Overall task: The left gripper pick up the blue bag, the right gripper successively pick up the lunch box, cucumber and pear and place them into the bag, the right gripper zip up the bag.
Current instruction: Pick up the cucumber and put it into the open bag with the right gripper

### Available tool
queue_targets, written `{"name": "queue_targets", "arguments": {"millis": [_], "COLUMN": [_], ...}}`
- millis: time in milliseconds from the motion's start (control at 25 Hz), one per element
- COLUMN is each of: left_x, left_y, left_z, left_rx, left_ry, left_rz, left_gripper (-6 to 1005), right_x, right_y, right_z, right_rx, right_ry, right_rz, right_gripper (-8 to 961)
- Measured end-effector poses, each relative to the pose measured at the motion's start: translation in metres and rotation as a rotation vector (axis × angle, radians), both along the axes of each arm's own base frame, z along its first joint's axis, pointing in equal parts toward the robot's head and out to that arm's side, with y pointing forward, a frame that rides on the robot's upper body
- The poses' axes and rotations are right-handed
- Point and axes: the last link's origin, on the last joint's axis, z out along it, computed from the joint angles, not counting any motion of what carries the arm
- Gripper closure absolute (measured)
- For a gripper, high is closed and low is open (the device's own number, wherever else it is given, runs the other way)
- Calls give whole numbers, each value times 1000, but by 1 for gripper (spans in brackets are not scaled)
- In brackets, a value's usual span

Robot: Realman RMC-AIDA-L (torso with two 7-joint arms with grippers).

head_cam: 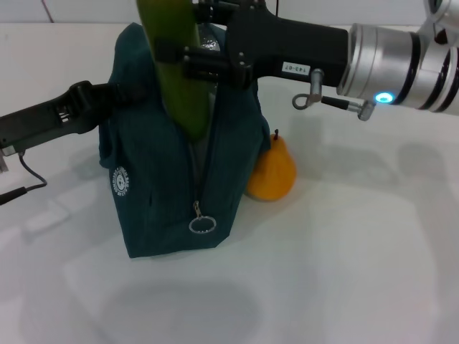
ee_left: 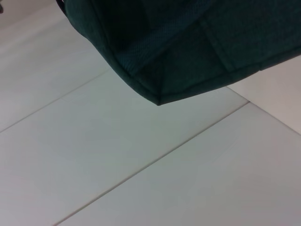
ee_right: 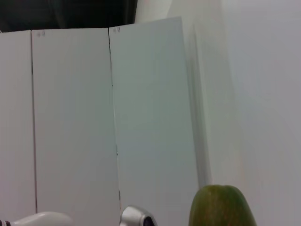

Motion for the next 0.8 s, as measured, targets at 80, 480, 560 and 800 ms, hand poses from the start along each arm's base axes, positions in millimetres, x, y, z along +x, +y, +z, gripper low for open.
{"name": "queue_targets", "arguments": {"millis": [80, 480, 560, 800], "left_x": [0, -2, -2, -2], "left_y": [0, -1, -1, -1], "left_z": [0, 1, 1, 2], "left_rx": [1, 3, 4, 5], "left_ry": [0, -1, 0, 1], "left_rz": [1, 6, 5, 5], "left_gripper": [954, 954, 954, 954], "right_x": [3, 9, 8, 8], "right_y": [0, -3, -4, -2], "right_z": [0, -9, -10, -10], "right_rx": [2, 6, 12, 20], "right_ry": [-2, -51, -57, -61], "right_rz": [-9, 0, 7, -1], "right_gripper": [313, 307, 306, 303]}}
